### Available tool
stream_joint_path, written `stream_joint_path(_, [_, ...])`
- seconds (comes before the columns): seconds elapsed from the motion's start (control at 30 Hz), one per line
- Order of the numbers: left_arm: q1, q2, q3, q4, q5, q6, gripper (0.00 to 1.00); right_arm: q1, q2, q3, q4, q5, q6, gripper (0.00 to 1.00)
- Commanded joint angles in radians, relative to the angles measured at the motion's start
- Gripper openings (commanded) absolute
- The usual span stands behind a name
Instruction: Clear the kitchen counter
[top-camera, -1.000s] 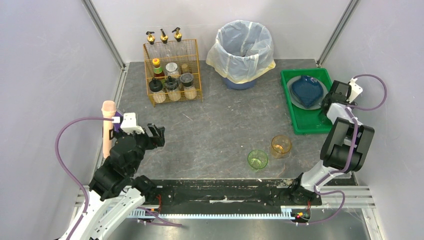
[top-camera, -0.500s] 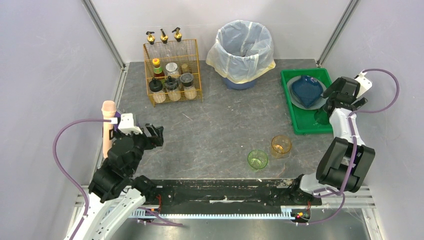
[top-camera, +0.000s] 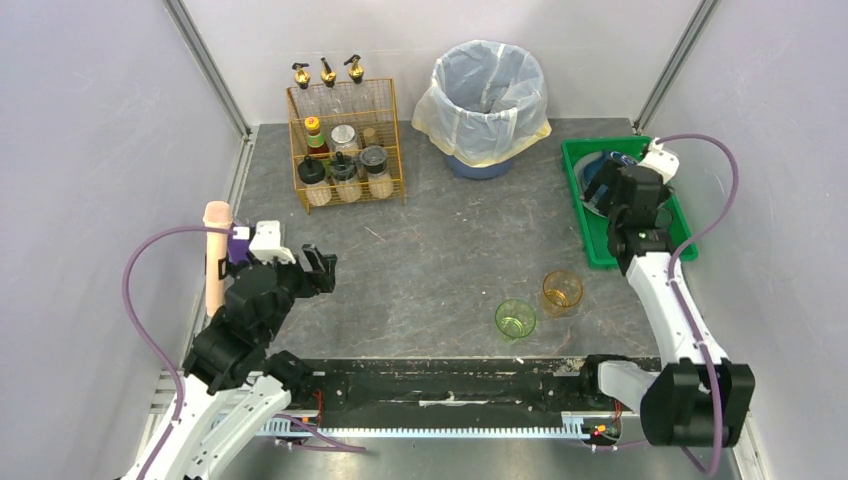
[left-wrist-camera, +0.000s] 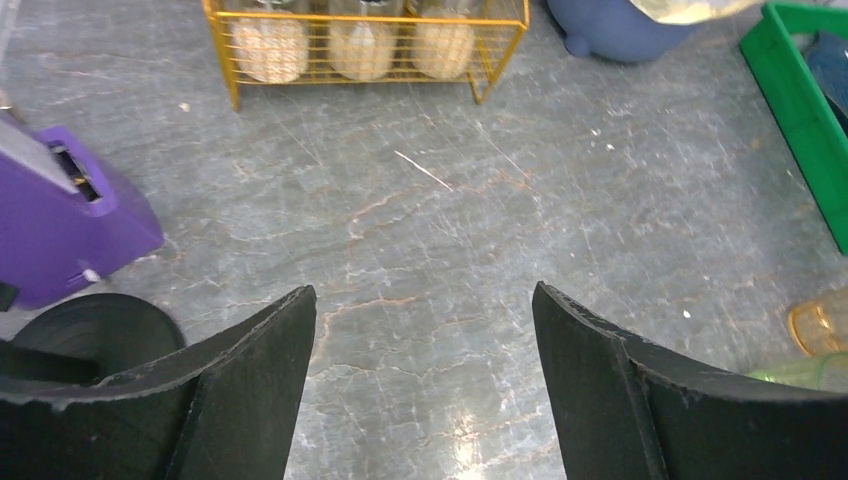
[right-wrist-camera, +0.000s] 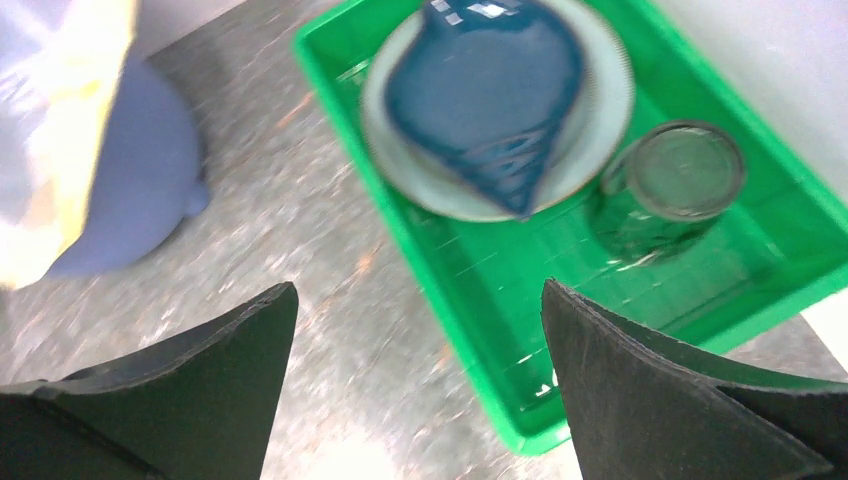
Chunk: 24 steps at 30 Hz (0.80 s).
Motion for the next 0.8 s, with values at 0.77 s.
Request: stream_joint_path(0.77, [-0.489, 0.687, 0.244, 0.267, 0.143, -0.27, 0.83, 0.308, -0.544, -0.544, 0.26, -0.167, -0.002, 0.94])
